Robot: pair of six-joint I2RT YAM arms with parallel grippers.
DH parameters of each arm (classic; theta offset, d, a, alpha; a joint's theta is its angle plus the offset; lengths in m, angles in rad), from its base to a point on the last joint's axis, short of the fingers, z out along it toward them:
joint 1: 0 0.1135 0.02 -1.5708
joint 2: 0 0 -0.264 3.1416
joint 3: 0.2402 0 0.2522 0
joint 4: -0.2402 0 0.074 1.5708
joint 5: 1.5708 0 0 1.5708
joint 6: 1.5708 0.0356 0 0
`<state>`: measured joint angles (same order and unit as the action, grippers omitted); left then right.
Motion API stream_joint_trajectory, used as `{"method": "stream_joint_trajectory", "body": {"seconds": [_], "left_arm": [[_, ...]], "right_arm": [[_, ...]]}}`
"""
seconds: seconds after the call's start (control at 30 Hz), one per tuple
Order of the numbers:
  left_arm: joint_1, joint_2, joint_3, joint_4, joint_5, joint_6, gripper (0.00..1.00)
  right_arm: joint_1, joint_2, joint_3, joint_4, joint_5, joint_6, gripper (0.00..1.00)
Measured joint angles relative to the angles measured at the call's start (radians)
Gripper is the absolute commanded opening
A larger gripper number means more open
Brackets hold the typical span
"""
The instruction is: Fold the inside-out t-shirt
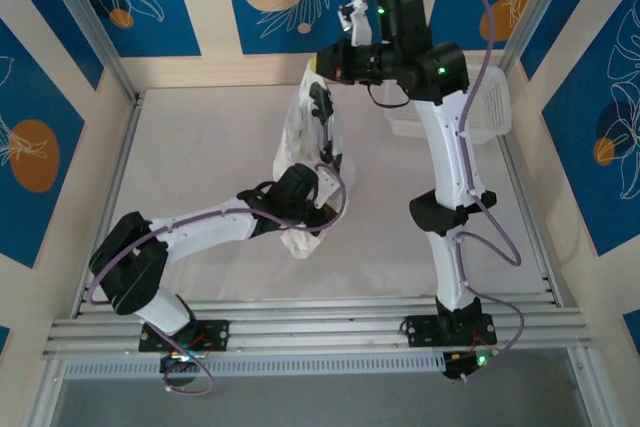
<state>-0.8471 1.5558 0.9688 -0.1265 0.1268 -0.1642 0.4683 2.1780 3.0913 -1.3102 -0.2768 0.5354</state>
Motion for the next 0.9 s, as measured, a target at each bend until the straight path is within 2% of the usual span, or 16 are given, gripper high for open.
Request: {"method": "stream_joint_trajectory", "body": {"seconds": [0.13, 0.2, 0.33, 0.43, 0.57, 0.7, 0.8, 0.9], "left_arm": [[0.053, -0.075, -0.149, 0.043, -0.046, -0.026, 0.63], [0.074, -0.165, -0.191, 0.040, -0.049, -0.027, 0.70], [0.119, -0.368, -0.184, 0.074, 0.025, -0.030, 0.76], [0.166, -0.423, -0.097, 0.085, 0.092, -0.052, 0.75], [0.259, -0.348, 0.080, 0.091, 0.163, -0.108, 0.75], [0.300, -0.189, 0.247, 0.095, 0.228, -0.124, 0.75], [0.306, -0.060, 0.337, 0.104, 0.327, -0.122, 0.76], [0.303, 0.025, 0.353, 0.138, 0.472, -0.123, 0.78]], "right_arm": [[-0.063, -0.003, 0.011, -0.047, 0.000, -0.046, 0.00], [-0.104, -0.028, -0.040, -0.062, -0.058, -0.070, 0.00], [-0.204, -0.109, -0.172, -0.074, -0.194, -0.104, 0.00], [-0.266, -0.189, -0.259, -0.071, -0.264, -0.130, 0.00], [-0.264, -0.307, -0.381, -0.066, -0.351, -0.148, 0.00], [-0.207, -0.368, -0.440, -0.063, -0.382, -0.171, 0.00], [-0.174, -0.375, -0.458, -0.064, -0.382, -0.186, 0.00], [-0.167, -0.374, -0.474, -0.066, -0.381, -0.190, 0.00]]}}
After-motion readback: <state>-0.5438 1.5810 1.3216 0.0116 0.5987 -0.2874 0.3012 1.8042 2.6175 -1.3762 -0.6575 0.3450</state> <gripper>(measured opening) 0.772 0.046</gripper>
